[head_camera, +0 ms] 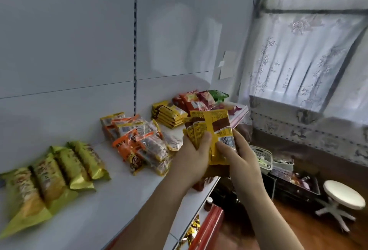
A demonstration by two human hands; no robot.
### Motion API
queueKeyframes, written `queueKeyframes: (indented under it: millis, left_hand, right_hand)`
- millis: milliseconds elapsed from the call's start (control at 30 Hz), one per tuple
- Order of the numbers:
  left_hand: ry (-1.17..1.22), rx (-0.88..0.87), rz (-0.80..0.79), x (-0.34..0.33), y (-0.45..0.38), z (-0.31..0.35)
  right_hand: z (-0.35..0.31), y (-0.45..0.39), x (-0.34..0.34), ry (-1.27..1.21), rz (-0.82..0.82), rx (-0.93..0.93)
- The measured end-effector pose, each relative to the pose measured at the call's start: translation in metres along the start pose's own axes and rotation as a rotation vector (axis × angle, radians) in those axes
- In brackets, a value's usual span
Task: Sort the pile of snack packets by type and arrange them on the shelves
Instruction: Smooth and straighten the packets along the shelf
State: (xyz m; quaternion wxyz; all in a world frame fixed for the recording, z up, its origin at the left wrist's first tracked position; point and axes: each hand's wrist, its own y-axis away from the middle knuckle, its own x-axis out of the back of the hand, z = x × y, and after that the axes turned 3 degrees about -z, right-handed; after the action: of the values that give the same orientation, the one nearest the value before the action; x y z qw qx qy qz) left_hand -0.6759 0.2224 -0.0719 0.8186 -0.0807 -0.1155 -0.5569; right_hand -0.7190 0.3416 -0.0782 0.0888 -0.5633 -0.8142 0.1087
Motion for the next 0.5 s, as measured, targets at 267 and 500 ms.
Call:
queueKeyframes:
  millis: [267,500]
  left_hand:
    - [-0.294,0.161,0.194,-0.025,-0.143,-0.006]
    - [-0.608,0.366,0.415,-0.037,-0.208,-0.021]
  right_hand:
    - [0.070,-0.184,0.025,0.108,-0.252,0.000]
    - [0.114,-0.282,0.024,0.563,-0.657,0.053]
